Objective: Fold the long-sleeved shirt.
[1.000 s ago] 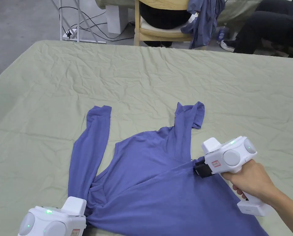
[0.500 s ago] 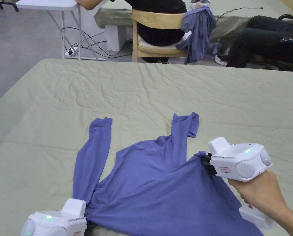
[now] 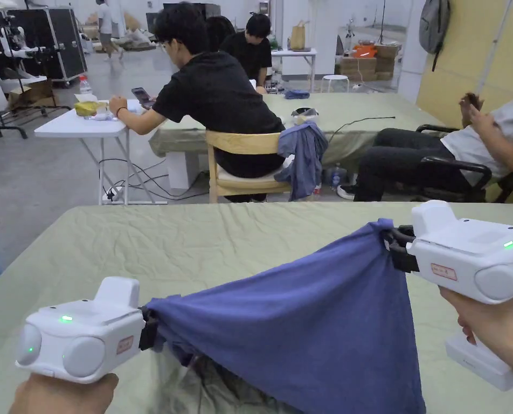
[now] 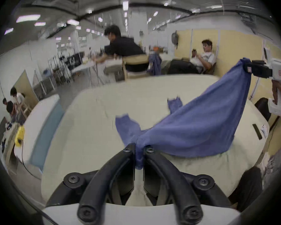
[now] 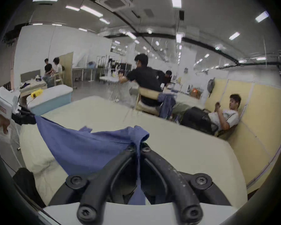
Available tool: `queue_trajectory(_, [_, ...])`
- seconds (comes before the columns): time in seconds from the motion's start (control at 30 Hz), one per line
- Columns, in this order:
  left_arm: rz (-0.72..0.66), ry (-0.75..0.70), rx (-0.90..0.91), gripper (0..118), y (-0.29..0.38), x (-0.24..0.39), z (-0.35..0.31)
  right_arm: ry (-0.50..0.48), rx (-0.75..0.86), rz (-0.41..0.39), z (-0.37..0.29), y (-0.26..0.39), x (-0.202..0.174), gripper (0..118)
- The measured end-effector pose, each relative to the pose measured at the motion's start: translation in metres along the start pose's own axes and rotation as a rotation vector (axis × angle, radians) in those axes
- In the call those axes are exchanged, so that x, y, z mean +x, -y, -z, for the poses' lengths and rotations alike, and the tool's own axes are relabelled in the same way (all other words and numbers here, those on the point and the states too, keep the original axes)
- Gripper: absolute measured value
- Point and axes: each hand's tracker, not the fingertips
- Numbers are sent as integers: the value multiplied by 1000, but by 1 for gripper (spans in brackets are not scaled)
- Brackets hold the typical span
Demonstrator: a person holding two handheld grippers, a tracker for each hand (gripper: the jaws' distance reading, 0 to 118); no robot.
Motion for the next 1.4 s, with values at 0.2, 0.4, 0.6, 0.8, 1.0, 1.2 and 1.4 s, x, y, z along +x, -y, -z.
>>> queue_trajectory(0.2, [90,-18,159,7,-101,-3,-49,63,144,59,-51,-69,29,5])
queue_trajectory(0.4, [166,-23,290,7,-196,-22,-98,95,233,116,-90,-145,44,5])
queue_trajectory(0.6, [159,26,397,7,-285,-53,-155,115,323,129,-128,-209,57,5])
queue_trajectory(0.8, [131,61,480,7,-359,-71,-204,131,402,158,-163,-267,74,5])
queue_trajectory(1.0, [102,102,497,7,-415,-81,-232,162,465,195,-195,-328,86,5])
queue_trajectory(1.2, [49,121,584,7,-444,-86,-254,193,510,212,-220,-373,96,5])
queue_trajectory(1.4, [-12,146,616,7,-460,-93,-261,221,512,205,-227,-391,95,5])
